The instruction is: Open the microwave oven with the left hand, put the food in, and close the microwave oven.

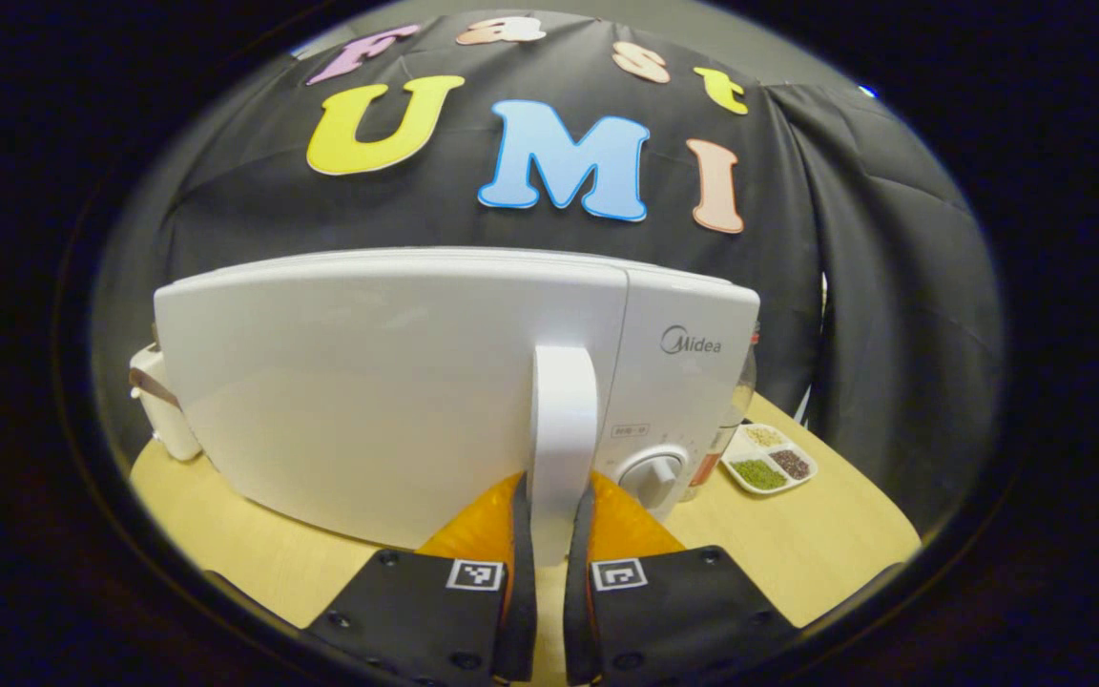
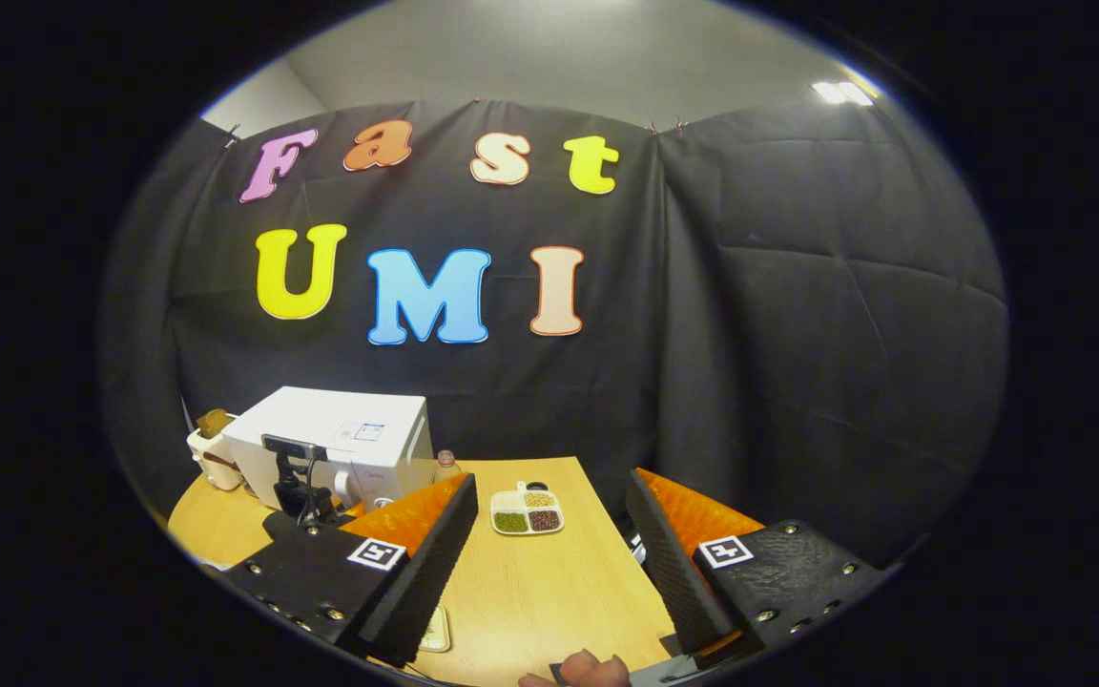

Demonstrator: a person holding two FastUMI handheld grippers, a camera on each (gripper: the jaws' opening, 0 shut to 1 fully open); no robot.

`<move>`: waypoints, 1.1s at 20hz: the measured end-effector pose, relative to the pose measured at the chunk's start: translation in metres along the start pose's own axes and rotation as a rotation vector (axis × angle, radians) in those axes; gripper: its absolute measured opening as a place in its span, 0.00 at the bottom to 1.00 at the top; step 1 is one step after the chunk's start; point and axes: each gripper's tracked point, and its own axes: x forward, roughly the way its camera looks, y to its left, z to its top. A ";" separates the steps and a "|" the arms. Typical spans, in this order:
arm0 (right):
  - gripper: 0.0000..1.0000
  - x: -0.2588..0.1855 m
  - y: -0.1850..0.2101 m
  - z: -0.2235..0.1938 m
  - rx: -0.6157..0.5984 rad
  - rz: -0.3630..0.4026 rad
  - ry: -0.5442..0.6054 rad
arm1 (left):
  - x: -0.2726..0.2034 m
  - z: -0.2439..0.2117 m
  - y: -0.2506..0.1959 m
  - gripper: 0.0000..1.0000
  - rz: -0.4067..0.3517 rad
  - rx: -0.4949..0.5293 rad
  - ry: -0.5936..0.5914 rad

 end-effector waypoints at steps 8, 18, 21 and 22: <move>0.96 -0.035 -0.043 -0.009 0.054 0.082 -0.019 | -0.063 -0.022 0.007 0.14 0.048 -0.015 0.054; 0.98 -0.040 0.009 -0.066 0.125 0.281 0.085 | -0.216 -0.074 0.088 0.14 0.087 0.035 0.159; 0.98 -0.035 0.037 -0.071 0.086 0.265 0.117 | -0.249 -0.086 0.126 0.14 0.114 0.000 0.156; 0.98 -0.034 0.054 -0.070 0.067 0.266 0.129 | -0.258 -0.089 0.137 0.16 0.111 0.001 0.155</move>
